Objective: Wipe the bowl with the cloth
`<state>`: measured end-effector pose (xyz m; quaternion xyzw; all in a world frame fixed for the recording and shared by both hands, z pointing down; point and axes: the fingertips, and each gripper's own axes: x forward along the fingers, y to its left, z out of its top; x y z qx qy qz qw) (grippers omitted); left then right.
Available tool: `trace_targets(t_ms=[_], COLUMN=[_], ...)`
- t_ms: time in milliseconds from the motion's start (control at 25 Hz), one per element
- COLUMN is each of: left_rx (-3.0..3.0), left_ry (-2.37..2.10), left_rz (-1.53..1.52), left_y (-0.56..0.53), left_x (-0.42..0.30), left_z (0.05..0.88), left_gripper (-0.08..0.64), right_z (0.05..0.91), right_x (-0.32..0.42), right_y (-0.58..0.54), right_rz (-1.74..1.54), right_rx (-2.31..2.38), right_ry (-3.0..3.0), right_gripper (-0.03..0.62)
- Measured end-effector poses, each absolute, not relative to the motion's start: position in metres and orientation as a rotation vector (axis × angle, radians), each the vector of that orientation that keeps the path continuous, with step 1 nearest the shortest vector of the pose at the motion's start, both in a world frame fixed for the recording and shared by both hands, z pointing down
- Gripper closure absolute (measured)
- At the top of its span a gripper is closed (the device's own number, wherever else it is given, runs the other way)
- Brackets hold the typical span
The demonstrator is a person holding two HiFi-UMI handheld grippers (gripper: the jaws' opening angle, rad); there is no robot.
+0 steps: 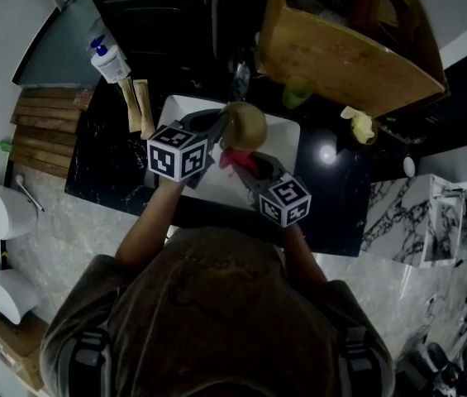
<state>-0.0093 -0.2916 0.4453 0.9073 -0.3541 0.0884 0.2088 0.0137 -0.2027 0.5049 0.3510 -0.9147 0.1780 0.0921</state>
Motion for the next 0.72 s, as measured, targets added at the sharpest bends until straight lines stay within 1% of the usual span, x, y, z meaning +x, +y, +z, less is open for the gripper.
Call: trace_targets(t_ms=[360, 720], left_rx=[2.481, 2.498], left_ry=[-0.928, -0.925], left_rz=[0.177, 0.128], left_y=[-0.280, -0.281], left_x=[0.000, -0.001], left_z=[0.448, 0.432], left_gripper=[0.540, 0.538], right_z=[0.507, 0.510], right_x=[-0.003, 0.012], right_y=[-0.210, -0.215], right_rz=[0.512, 0.525], right_rx=[1.057, 1.102], right_ry=[-2.711, -2.669], right_gripper=[0.500, 0.500])
